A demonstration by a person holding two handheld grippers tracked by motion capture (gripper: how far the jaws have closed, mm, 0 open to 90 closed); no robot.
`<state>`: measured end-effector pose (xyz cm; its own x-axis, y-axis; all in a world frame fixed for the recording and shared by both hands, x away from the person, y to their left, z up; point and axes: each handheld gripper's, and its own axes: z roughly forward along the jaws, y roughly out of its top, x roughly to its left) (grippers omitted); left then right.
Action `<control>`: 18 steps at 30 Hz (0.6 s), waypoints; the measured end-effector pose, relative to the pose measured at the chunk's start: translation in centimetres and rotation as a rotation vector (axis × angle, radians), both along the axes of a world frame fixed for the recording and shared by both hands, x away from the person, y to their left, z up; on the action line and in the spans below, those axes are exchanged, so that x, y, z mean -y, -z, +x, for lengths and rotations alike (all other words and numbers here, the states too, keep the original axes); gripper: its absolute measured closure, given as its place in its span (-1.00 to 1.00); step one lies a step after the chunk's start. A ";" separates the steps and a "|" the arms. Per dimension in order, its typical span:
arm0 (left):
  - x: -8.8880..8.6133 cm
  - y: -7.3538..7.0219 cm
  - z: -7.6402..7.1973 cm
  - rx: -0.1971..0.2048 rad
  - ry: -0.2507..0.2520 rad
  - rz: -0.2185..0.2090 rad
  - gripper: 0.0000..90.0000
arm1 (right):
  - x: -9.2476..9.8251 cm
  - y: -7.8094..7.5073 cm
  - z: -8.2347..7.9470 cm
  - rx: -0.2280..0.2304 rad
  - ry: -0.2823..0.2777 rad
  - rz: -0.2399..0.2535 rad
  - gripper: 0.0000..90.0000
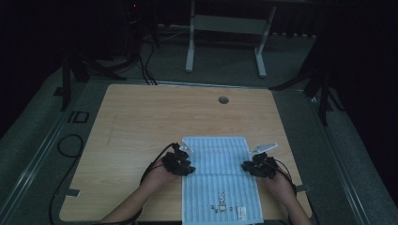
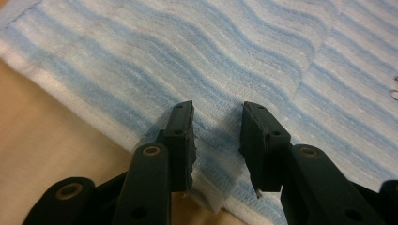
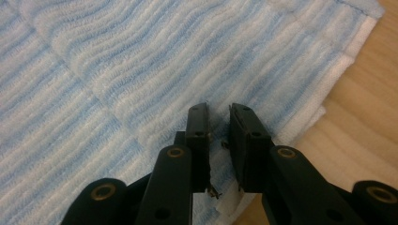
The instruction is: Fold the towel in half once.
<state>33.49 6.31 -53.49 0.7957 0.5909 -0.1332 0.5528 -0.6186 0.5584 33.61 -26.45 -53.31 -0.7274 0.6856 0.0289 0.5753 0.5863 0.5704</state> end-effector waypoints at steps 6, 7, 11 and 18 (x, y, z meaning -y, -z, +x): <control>0.2 -0.1 1.5 0.005 -0.004 0.012 0.43 | 0.1 0.1 1.3 0.000 0.018 0.009 0.71; 0.2 -0.1 1.7 0.004 -0.008 0.012 0.43 | 0.1 0.1 1.5 -0.002 0.024 0.011 0.70; 0.2 0.0 2.6 0.012 -0.016 0.014 0.43 | 0.1 0.1 2.7 -0.004 0.044 0.020 0.70; -0.1 0.0 3.9 0.011 -0.034 0.009 0.43 | -0.4 0.1 3.5 0.002 0.053 0.009 0.70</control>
<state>37.42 6.45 -53.45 0.7767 0.6185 -0.1191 0.5674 -0.6049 0.5587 37.13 -26.06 -53.38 -0.6899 0.7231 0.0339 0.6044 0.5496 0.5767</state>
